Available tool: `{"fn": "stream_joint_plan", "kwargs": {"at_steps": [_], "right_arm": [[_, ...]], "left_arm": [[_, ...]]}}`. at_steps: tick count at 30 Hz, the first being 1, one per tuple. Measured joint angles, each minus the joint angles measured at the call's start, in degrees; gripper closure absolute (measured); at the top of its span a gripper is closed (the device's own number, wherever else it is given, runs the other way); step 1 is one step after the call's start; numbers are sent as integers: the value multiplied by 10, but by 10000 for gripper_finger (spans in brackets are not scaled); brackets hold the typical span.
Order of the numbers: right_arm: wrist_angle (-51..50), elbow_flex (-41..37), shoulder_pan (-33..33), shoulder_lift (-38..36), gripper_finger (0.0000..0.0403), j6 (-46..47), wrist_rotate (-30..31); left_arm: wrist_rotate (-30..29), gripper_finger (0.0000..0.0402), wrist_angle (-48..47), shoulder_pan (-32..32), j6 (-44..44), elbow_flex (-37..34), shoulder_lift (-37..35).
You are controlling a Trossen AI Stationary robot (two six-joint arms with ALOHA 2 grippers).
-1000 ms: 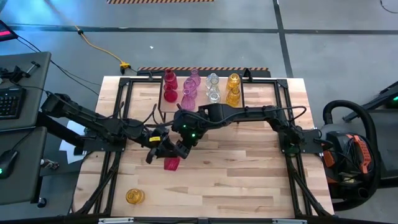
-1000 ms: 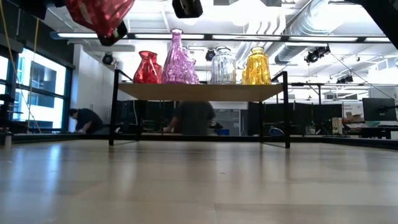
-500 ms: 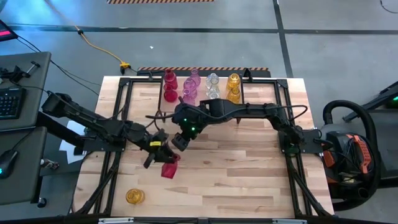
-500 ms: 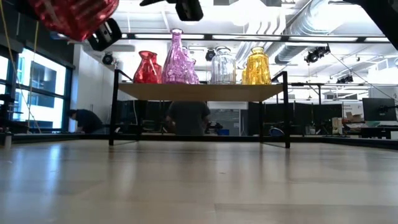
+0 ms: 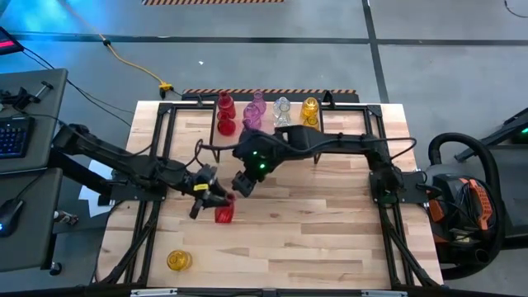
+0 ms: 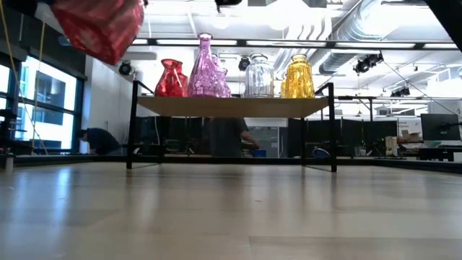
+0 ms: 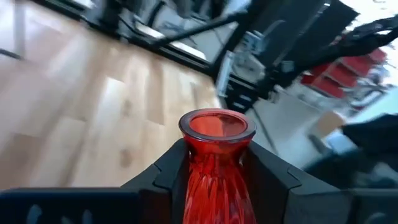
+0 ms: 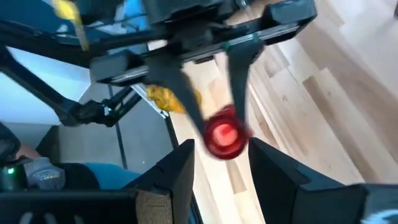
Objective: Sort vases onto shelf
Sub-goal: Put the red vase on the shelf aligned with the other red vases
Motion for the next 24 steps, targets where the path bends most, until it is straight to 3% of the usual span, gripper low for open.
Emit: {"fn": "stream_joint_plan", "kwargs": {"at_steps": [15, 24], "right_arm": [[4, 0, -3, -116, 267, -61, 73], [4, 0, -3, -174, 267, -115, 128]], "left_arm": [[-175, 280, -81, 51, 96, 0, -95], [-294, 280, -95, 68, 136, 0, -109]]}}
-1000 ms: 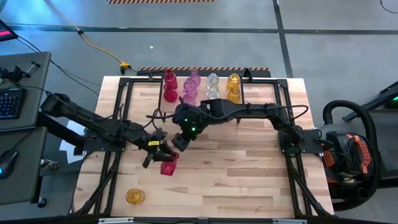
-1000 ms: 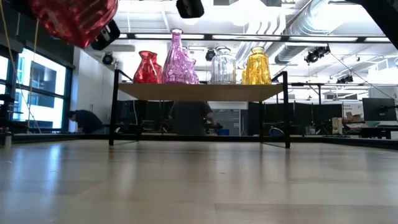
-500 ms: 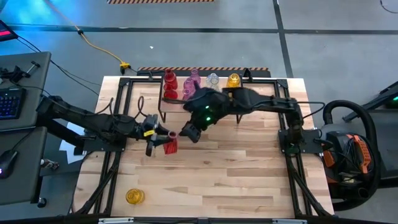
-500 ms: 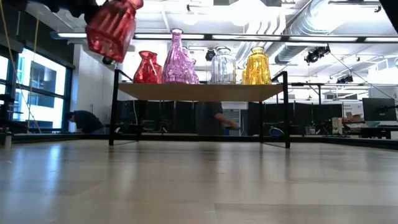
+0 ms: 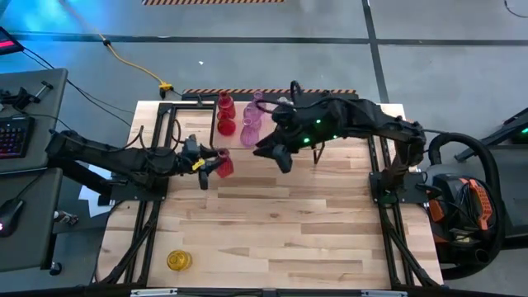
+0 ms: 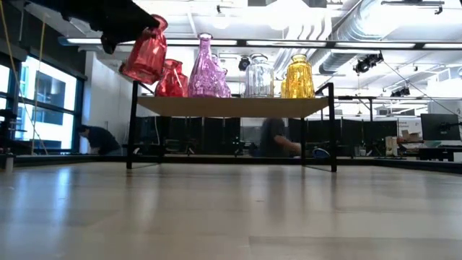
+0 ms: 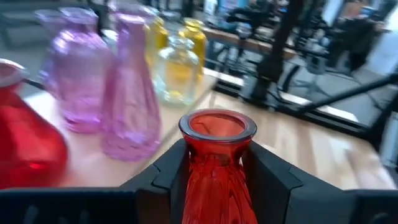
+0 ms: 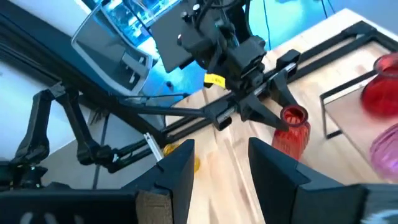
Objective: Sort vases onto shelf
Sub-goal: Put the red vase on the shelf aligned with the other red vases
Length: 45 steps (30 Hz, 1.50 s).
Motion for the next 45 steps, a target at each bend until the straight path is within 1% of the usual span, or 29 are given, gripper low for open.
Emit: {"fn": "stream_joint_plan", "kwargs": {"at_steps": [3, 7, 13, 15, 19, 21, 24, 28, 34, 38, 45], "right_arm": [[-1, 0, 0, -7, 267, -15, 1], [-6, 0, 0, -10, 267, -29, 1], [-17, 0, 0, -10, 267, -39, 1], [-18, 0, 0, -10, 267, -44, 1], [-18, 0, 0, -10, 267, -44, -7], [-18, 0, 0, -10, 267, -44, -12], [-18, 0, 0, -10, 267, -44, -13], [-18, 0, 0, -10, 267, -44, -14], [-18, 0, 0, -10, 267, -44, -26], [-18, 0, 1, -10, 267, -44, -36], [-18, 0, 1, -10, 267, -44, -40]], "left_arm": [[-32, 280, 11, 4, 13, 0, 0], [-91, 280, 11, 10, 23, 0, 0], [-152, 280, 36, 27, 36, 0, 18], [-152, 280, 59, 33, 47, 0, 32], [-154, 280, 100, 36, 97, 0, 62], [-171, 280, 116, 37, 111, 0, 74], [-198, 280, 119, 37, 107, 0, 88], [-200, 280, 125, 37, 104, 0, 109], [-216, 280, 163, 45, 107, 0, 141], [-234, 280, 164, 55, 108, 0, 145], [-234, 280, 165, 74, 82, 0, 145]]}}
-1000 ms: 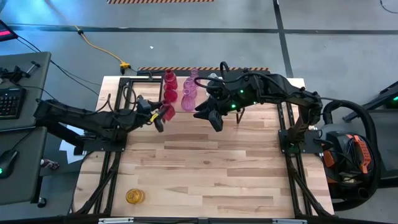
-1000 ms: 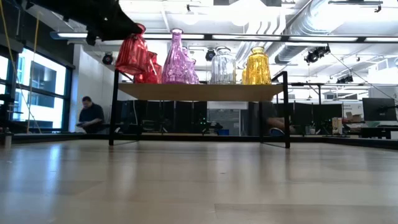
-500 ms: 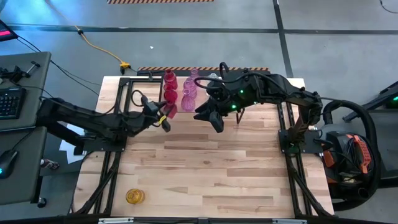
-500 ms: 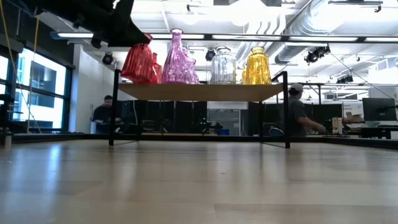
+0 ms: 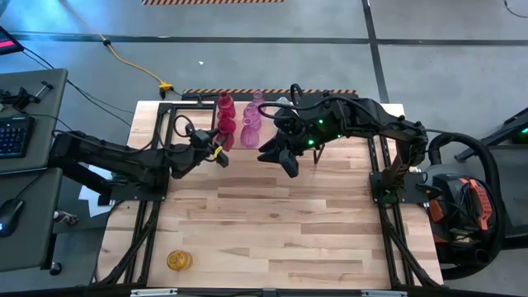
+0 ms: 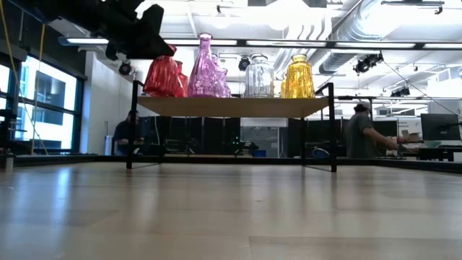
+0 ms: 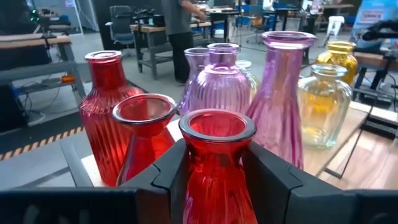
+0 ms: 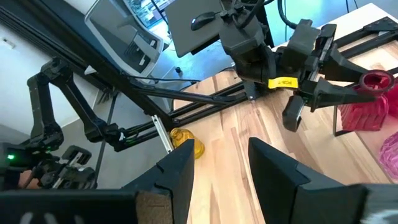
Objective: Sort vases onto shelf
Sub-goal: Put the red vase on the shelf aligned with the other red vases
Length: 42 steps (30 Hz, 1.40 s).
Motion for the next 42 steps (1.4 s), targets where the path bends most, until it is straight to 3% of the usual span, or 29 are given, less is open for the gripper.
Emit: {"fn": "stream_joint_plan", "kwargs": {"at_steps": [42], "right_arm": [[0, 0, 0, 0, 267, 0, -2]], "left_arm": [[-3, 187, -9, 7, -39, 0, 0]]}}
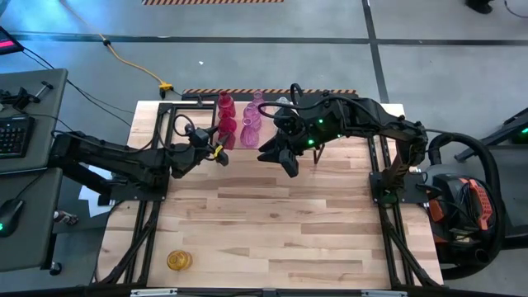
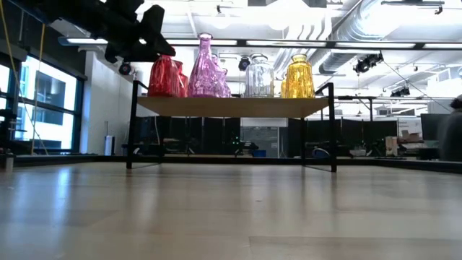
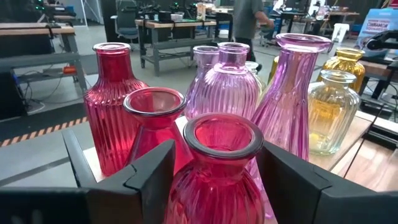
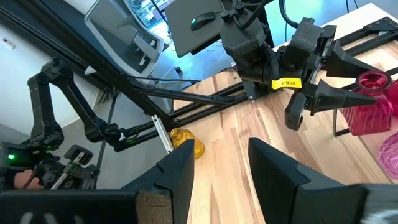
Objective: Sort vases onto shelf
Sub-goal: Put the red vase on the shelf aligned with the other red vases, then put the yellow vase on the shelf aligned with the other yellow vases
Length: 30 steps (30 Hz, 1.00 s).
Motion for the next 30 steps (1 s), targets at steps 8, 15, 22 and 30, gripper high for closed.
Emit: {"fn": "stream_joint_plan", "kwargs": {"at_steps": [8, 15, 22, 30], "right_arm": [[0, 0, 0, 0, 267, 0, 0], [0, 0, 0, 0, 267, 0, 0], [0, 0, 0, 0, 267, 0, 0], [0, 0, 0, 0, 267, 0, 11]], "left_arm": [[10, 187, 2, 0, -1, 0, -5], [10, 187, 0, 0, -1, 1, -39], [38, 188, 1, -1, 0, 1, -81], [65, 188, 1, -4, 14, 0, -112]]}}
